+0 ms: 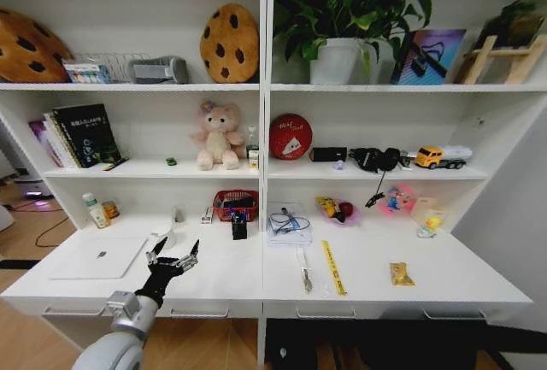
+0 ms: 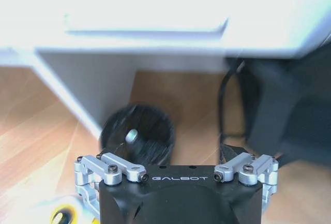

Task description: Organize the objects on the table.

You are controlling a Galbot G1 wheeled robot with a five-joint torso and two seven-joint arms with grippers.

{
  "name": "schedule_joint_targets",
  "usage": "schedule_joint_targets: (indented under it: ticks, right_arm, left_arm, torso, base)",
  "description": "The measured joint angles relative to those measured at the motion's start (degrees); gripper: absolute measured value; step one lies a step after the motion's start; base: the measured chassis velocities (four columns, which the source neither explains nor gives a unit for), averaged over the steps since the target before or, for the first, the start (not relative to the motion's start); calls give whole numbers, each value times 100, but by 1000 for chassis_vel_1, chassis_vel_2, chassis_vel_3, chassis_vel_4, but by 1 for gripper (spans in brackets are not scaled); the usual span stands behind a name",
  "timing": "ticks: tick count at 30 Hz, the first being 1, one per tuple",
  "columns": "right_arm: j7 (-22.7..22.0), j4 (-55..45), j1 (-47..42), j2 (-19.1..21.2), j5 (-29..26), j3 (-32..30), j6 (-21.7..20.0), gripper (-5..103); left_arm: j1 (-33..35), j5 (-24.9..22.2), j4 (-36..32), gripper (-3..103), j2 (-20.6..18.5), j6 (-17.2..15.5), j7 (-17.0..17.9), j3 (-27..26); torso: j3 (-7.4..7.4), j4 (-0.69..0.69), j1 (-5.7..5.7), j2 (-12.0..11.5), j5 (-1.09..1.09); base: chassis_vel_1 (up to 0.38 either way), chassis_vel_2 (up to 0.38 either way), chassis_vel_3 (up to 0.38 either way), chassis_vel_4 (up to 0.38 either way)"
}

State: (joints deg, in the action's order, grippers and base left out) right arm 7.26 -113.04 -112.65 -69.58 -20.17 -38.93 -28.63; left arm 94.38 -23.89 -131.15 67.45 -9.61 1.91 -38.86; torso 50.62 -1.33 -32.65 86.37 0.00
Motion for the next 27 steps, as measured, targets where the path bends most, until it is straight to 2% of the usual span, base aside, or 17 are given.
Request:
schedule_joint_targets:
  ticks: [3, 5, 6, 7, 10, 12, 16, 18, 20, 21, 22, 23, 26, 27]
  right_arm:
    - [-414, -997, -109, -5, -427, -384, -539, 100]
    - [-521, -1197, -110, -4, -567, -450, -701, 100]
    - [-843, -1680, -39, -14, -926, -585, -1126, 100]
    - [-1072, -1948, 89, -39, -1156, -631, -1308, 100]
    - [-1340, -2252, 312, -54, -1409, -665, -1394, 100]
    - [-1665, -2672, 817, 15, -1784, -708, -1432, 100]
    - [-1726, -2919, 1363, 290, -1973, -803, -1430, 100]
    - [-1722, -2859, 1718, 499, -1750, -890, -1232, 100]
    - [-1773, -2618, 1829, 522, -1316, -897, -818, 100]
    - [-1773, -2618, 1829, 522, -1316, -897, -818, 100]
    - [-1868, -2495, 1852, 518, -1130, -878, -643, 100]
    - [-2254, -2270, 1897, 486, -917, -782, -368, 100]
    - [-3078, -2009, 1977, 346, -940, -625, -137, 100]
    - [-3078, -2009, 1977, 346, -940, -625, -137, 100]
  left_arm:
    - [0, 0, 0, 100, 0, 0, 0, 0]
    - [0, 0, 0, 100, 0, 0, 0, 0]
    - [0, 0, 0, 100, 0, 0, 0, 0]
    - [0, 0, 0, 100, 0, 0, 0, 0]
    - [0, 0, 0, 100, 0, 0, 0, 0]
    - [-1, 0, 0, 100, 0, 0, 0, 0]
    - [0, 0, 0, 100, 0, 0, 0, 0]
    - [0, 0, 0, 100, 0, 0, 0, 0]
    - [0, 0, 0, 100, 0, 0, 0, 0]
    - [0, 0, 0, 100, 0, 0, 0, 0]
    - [0, 0, 0, 100, 0, 0, 0, 0]
    - [0, 0, 0, 100, 0, 0, 0, 0]
    - [0, 0, 0, 100, 0, 0, 0, 0]
    - [0, 0, 0, 100, 0, 0, 0, 0]
  torso:
    - [0, 0, -1, -1, 1]
    - [0, 0, -1, -1, 1]
    - [0, 0, -1, -1, -2]
    - [0, 0, -1, -1, 0]
    - [0, 0, -1, -1, 1]
    - [0, 0, -1, -1, 1]
    - [0, 2, -2, -1, 0]
    - [1, 2, -2, -2, 0]
    - [1, 1, -2, -1, 1]
    - [1, 1, -2, -1, 1]
    - [1, 0, -2, -1, 1]
    - [1, -1, -2, -1, 2]
    - [1, 0, -2, -1, 1]
    - [1, 0, -2, -1, 1]
  base:
    - [0, 0, 0, 0]
    - [0, 0, 0, 0]
    - [0, 0, 0, 0]
    - [0, 0, 0, 0]
    - [0, 0, 0, 0]
    - [0, 0, 0, 0]
    - [0, 0, 0, 0]
    - [0, 0, 0, 0]
    - [0, 0, 0, 0]
    - [0, 0, 0, 0]
    - [0, 0, 0, 0]
    - [0, 0, 0, 0]
    - [0, 0, 0, 0]
    - [0, 0, 0, 0]
